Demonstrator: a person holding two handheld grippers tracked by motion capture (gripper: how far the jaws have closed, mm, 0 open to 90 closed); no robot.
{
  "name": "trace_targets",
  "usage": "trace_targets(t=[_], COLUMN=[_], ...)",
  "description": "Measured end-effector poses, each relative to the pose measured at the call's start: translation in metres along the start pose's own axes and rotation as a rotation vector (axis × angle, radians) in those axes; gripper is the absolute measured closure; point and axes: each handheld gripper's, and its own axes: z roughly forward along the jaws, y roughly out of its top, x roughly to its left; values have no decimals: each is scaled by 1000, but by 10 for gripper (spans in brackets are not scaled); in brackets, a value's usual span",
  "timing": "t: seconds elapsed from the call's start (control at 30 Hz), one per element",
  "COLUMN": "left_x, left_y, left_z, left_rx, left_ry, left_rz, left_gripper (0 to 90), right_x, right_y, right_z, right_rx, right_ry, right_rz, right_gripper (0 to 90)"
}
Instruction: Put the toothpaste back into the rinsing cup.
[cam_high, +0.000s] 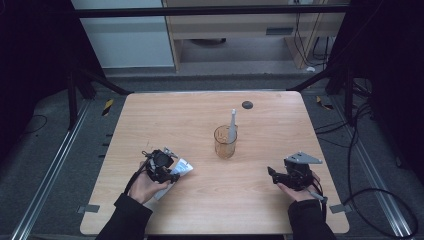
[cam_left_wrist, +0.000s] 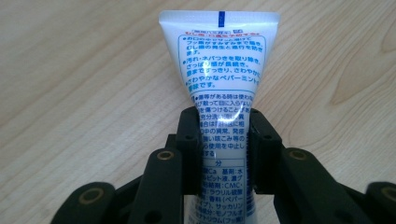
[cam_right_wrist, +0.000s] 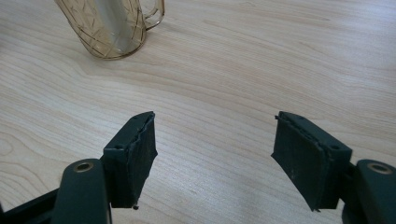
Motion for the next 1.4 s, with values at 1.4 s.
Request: trace_targets(t=[1.4], left_x=[-15], left_y=[107], left_z=[-45], left_rx=[-753], left_ry=[208], left_rz=[-137], left_gripper=[700], right_x=[0], right_y=[-1], right_z=[-1], right_rx=[-63], right_ry=[-21], right_rz=[-13], right_gripper=[288])
